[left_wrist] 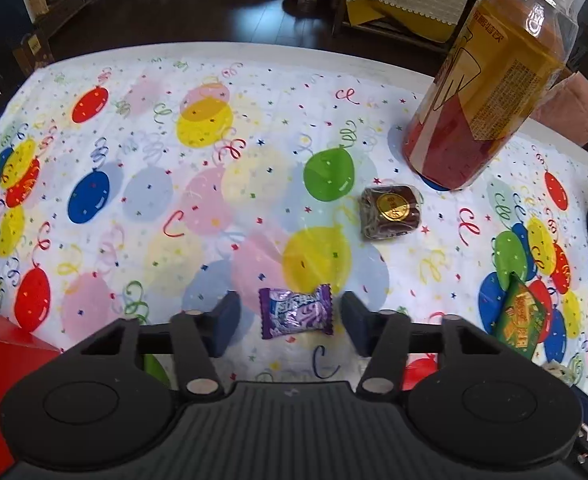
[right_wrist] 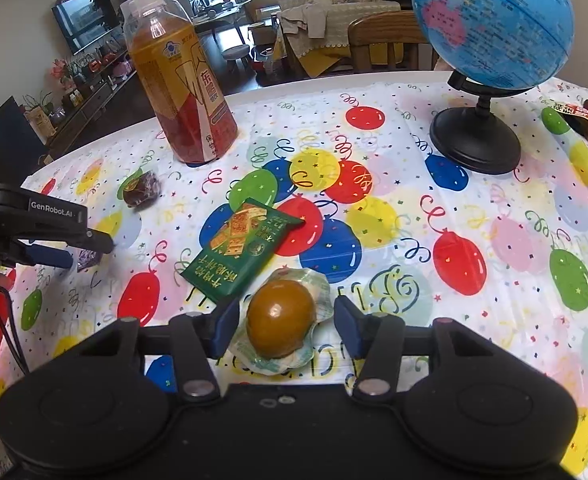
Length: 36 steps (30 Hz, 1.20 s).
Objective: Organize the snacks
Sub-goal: 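Close the left gripper on the purple candy while the right grips the yellow-wrapped snack, then lift and carry the purple candy and yellow-wrapped snack into the red box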
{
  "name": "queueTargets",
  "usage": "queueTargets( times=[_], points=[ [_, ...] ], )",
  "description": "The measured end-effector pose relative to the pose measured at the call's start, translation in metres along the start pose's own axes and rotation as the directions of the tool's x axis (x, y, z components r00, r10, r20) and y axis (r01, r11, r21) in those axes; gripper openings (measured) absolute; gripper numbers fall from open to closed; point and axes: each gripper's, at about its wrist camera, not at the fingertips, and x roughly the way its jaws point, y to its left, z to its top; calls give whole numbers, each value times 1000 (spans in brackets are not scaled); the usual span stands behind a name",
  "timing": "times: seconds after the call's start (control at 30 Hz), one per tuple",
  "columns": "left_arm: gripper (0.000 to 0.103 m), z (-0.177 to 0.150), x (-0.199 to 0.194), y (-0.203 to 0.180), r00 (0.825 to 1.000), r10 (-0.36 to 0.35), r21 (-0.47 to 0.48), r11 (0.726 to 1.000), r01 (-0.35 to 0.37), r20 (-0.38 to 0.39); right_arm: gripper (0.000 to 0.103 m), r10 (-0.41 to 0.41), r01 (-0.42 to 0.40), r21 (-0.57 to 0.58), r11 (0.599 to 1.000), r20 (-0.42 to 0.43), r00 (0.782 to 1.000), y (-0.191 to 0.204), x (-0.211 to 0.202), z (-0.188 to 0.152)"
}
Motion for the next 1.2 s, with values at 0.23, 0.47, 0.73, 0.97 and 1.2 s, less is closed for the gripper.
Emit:
queueTargets(
  times=[0.23,0.47,0.73,0.97,1.2],
  points=[
    [28,-3,-2,3,999,27,28,999,-28,18,45,-12,13,-26,1000,17,1000,4,-3,-3],
    [25,-9,-8,11,1000,7,3,1000,-7,2,43,-8,8,-12,1000,18,1000,1,-11,-9],
    [25,-28,-26,23,999,-14,-31,999,14,-29,43,7,-7,-17,1000,31,999,2,-36,-20],
    [25,-52,-54,30,998,-50,-51,998,48,-35,43,27,-26,-33,999,41,999,10,-65,-34],
    [25,-83,-86,35,997,-68,-38,997,67,-30,43,47,-45,-51,998,52,998,23,-98,-49]
  ],
)
